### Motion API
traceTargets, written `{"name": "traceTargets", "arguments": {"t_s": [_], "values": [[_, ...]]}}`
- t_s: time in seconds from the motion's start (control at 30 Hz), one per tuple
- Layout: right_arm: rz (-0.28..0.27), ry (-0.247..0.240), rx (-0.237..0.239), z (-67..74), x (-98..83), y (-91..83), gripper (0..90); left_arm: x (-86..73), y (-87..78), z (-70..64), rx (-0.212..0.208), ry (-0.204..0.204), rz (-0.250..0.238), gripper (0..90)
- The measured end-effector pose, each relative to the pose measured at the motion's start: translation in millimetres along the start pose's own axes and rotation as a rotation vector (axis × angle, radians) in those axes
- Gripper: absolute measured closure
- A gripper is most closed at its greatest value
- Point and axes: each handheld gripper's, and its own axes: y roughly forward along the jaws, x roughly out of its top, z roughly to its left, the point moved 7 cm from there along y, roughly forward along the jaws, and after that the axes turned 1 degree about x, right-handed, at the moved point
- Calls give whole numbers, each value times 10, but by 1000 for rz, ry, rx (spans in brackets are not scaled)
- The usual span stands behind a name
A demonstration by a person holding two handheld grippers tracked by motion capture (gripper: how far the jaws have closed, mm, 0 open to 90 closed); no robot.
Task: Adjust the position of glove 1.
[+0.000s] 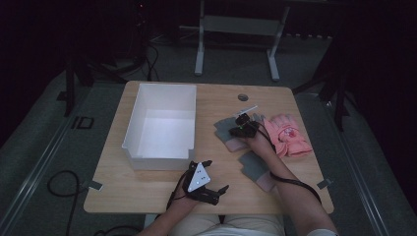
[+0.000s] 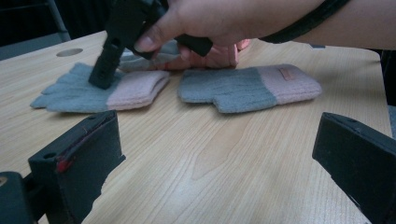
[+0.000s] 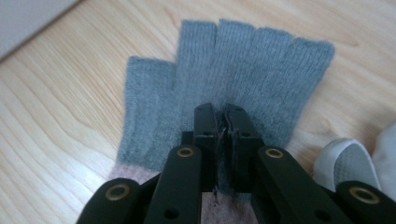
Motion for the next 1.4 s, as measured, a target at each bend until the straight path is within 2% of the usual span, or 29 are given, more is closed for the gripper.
{"name": "traceTargets", "arguments": {"t_s": [0.07,0.2,0.3,0.37,0.4,0.47,0.6,0.67,0.8,0.83,0.93,1.1,1.33,1.4], "values": [[-42,31,-3,80,86,-111,852,2,-6,4,2,-2,-8,10],[-146,130,-2,286,251,-442,853,3,-14,9,16,-2,-14,9],[-198,186,-15,445,281,-644,853,4,-19,0,23,3,-19,10],[-229,249,-7,547,245,-729,853,2,-18,0,27,17,-12,10],[-235,258,-15,598,219,-744,853,2,-19,-1,28,18,-11,10],[-247,304,-17,682,152,-743,853,3,-19,-5,28,18,-15,9],[-221,342,-51,790,-23,-617,853,3,-17,-8,31,19,-15,9],[-193,341,-77,822,-110,-518,853,4,-20,-7,32,23,-17,10],[-154,343,-97,861,-238,-344,853,3,-19,-12,31,22,-17,9],[-148,356,-100,859,-258,-304,853,4,-20,-14,31,23,-19,10],[-138,390,-95,850,-293,-217,853,3,-17,-15,30,26,-15,10],[-125,409,-101,843,-319,-96,840,3,-17,-16,28,25,-16,10],[-139,431,-95,846,-324,-54,792,3,-13,-22,22,26,-12,10],[-142,425,-93,833,-297,-102,702,4,-18,-18,22,22,-17,10]]}}
